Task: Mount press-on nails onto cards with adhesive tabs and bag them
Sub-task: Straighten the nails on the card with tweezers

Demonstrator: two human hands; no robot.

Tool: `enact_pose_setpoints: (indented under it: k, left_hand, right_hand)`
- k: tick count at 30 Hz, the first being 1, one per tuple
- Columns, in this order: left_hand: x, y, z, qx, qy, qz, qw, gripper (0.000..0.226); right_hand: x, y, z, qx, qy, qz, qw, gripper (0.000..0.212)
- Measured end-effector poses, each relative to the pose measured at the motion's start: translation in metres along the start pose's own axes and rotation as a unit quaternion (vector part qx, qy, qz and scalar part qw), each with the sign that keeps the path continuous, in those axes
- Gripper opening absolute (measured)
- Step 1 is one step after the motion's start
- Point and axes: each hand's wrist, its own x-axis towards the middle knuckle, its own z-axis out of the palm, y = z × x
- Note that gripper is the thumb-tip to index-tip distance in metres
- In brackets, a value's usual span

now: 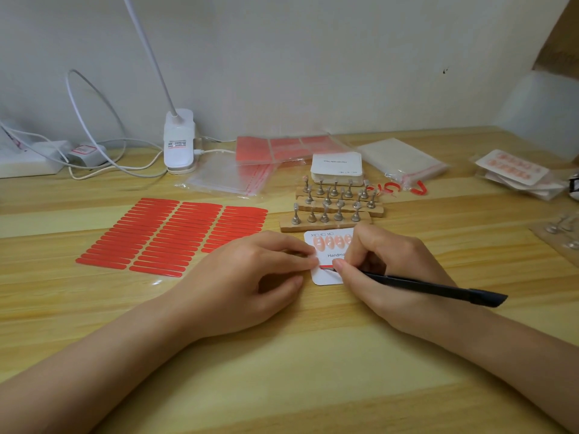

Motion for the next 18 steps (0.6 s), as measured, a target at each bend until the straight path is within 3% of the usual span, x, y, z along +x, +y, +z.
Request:
enact_pose_setpoints:
  k: [7,18]
  left_hand:
    - [0.0004,-0.0004,0.0004,-0.004,0.003,-0.005,1.000,0.033]
    - [0.0000,-0.0007,0.0006,-0.007,0.003,0.002,1.000,0.034]
  right_hand:
    - [0.0045,0.0064,-0.0053,0.068,0.041,0.069,0.994,0.025]
    - [0.0018,0.0002,-0.0030,0.018,-0.013,0.011,1.000,0.026]
